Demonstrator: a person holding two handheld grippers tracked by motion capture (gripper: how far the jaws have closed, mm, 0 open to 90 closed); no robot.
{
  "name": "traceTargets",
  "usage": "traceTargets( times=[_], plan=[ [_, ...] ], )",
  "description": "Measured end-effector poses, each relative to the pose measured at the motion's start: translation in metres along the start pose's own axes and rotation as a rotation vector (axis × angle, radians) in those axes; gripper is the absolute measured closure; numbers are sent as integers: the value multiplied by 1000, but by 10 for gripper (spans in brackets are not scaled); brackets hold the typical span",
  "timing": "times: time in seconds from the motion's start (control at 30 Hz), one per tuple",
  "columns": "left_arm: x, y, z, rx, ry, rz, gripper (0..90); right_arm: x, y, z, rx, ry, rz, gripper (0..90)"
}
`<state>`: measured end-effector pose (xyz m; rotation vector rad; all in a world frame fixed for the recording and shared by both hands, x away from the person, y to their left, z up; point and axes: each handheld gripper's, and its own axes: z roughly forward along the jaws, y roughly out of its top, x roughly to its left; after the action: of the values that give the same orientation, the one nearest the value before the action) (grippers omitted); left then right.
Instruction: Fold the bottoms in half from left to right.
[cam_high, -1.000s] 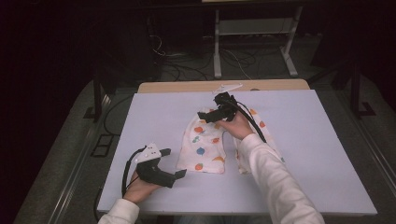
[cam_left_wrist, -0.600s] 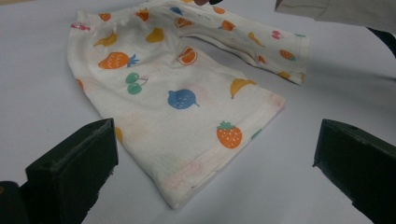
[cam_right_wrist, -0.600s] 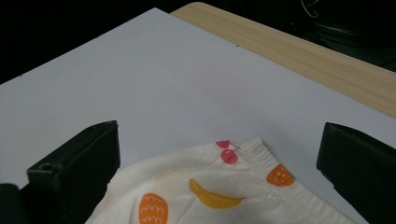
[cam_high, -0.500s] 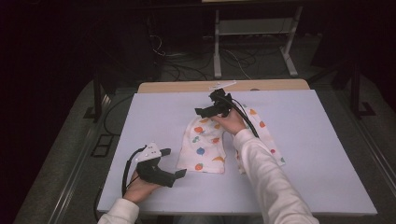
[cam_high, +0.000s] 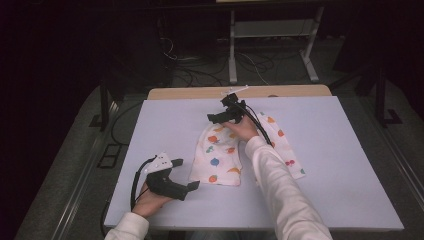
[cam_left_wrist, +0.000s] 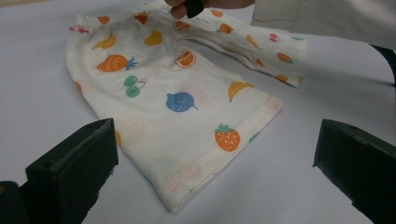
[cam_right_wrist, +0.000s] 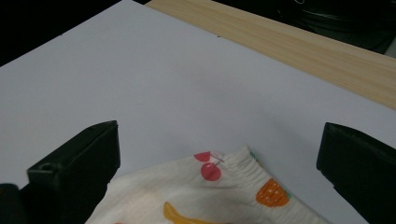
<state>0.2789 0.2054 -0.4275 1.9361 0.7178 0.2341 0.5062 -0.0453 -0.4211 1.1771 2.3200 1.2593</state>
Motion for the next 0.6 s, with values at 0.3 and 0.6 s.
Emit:
traceTargets(
  times=[0.3, 0.6],
  plan=[
    [0, 0, 0, -2, -4, 1, 0, -3, -3, 12, 28, -49, 20, 127],
    [1, 1, 0, -5, -7, 0, 0, -7, -1, 23, 53, -54, 39, 189]
  ],
)
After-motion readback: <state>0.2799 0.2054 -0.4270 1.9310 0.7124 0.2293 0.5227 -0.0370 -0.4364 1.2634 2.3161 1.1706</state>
